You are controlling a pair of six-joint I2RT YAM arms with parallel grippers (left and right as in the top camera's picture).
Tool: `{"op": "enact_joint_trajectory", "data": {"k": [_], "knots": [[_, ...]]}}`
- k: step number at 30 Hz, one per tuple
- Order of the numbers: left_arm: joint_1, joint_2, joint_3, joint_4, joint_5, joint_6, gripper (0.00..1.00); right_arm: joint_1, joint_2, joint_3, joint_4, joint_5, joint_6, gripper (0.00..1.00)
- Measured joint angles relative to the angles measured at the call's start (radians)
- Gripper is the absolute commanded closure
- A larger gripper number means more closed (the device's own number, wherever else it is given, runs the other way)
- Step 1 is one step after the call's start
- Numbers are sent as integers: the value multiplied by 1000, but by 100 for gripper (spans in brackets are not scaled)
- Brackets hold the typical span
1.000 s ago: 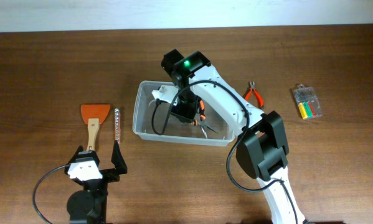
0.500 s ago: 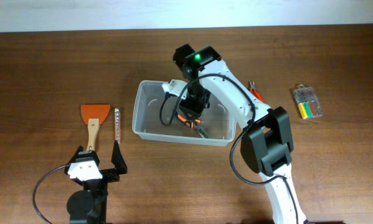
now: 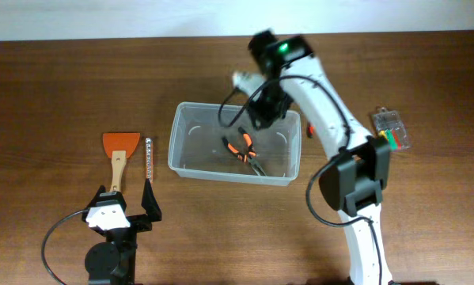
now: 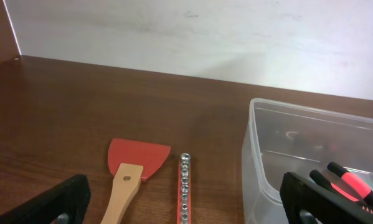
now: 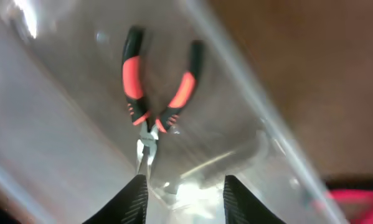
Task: Pack container
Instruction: 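Carry the pliers left into the clear container and release, then move the right gripper to the red-handled pliers and grasp them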
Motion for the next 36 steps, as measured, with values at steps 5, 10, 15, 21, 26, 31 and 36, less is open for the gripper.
{"op": "enact_joint_trajectory", "data": {"k": [5,10,15,21,26,31,36], "knots": [[0,0,0,0,0,0,1,-70,0,257,-90,-2,90,52],[0,0,0,0,0,0,1,-170,-6,372,-139,18,196,51],[0,0,0,0,0,0,1,-311,-6,347,-154,55,239,52],[0,0,0,0,0,0,1,-438,-2,242,-97,74,255,61],[0,0,0,0,0,0,1,-452,3,122,-8,81,236,61],[0,0,0,0,0,0,1,-427,6,-14,94,111,217,61],[0,0,0,0,0,0,1,-407,8,-175,174,162,202,61]]}}
